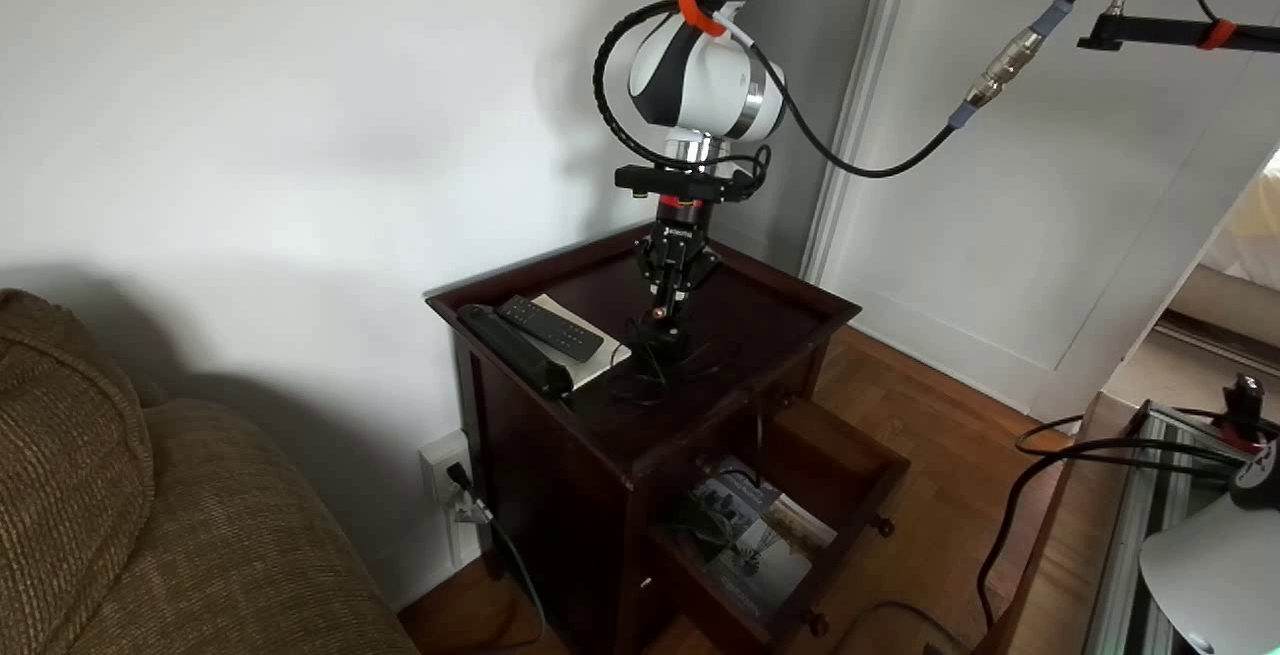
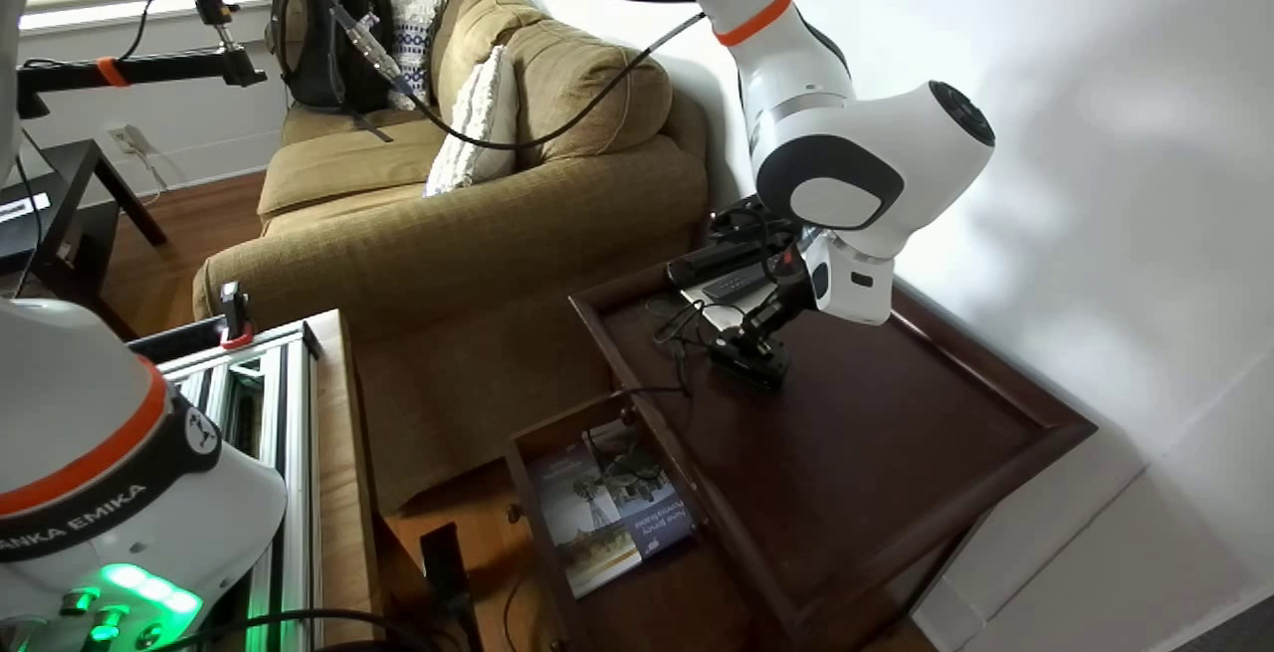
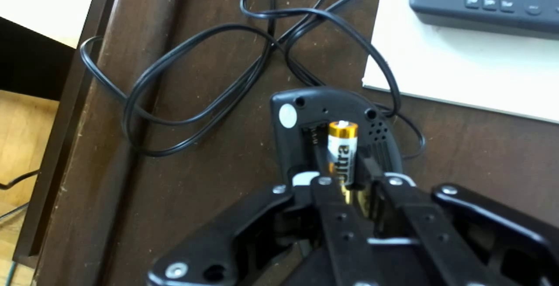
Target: Place the battery on top of the black object
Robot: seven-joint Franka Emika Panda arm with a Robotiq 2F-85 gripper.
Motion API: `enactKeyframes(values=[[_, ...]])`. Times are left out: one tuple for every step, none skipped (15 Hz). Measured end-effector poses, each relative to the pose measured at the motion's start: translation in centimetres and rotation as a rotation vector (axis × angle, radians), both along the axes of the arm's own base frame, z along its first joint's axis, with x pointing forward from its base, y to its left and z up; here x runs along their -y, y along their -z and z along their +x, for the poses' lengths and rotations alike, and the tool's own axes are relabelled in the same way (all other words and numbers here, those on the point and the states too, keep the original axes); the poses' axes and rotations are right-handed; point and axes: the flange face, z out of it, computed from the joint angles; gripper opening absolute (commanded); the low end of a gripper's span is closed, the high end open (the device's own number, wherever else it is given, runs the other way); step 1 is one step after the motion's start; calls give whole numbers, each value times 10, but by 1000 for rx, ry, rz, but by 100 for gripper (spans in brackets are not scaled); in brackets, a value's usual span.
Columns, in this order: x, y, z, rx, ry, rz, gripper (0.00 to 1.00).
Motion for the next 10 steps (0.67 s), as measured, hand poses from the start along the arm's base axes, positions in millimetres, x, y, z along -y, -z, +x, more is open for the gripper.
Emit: enactKeyframes(values=[[0, 0, 0, 1, 0, 0, 4], [0, -1, 1, 2, 0, -1, 4], [0, -1, 1, 2, -1, -1, 4], [0, -1, 1, 3, -1, -1, 4], [0, -1, 2, 4, -1, -1, 4], [0, -1, 2, 5, -2, -2, 4], [0, -2, 2, 5, -2, -2, 4], [0, -2, 3, 6, -3, -2, 4], [0, -1, 3, 5, -3, -3, 4], [0, -1, 3, 5, -4, -3, 4]])
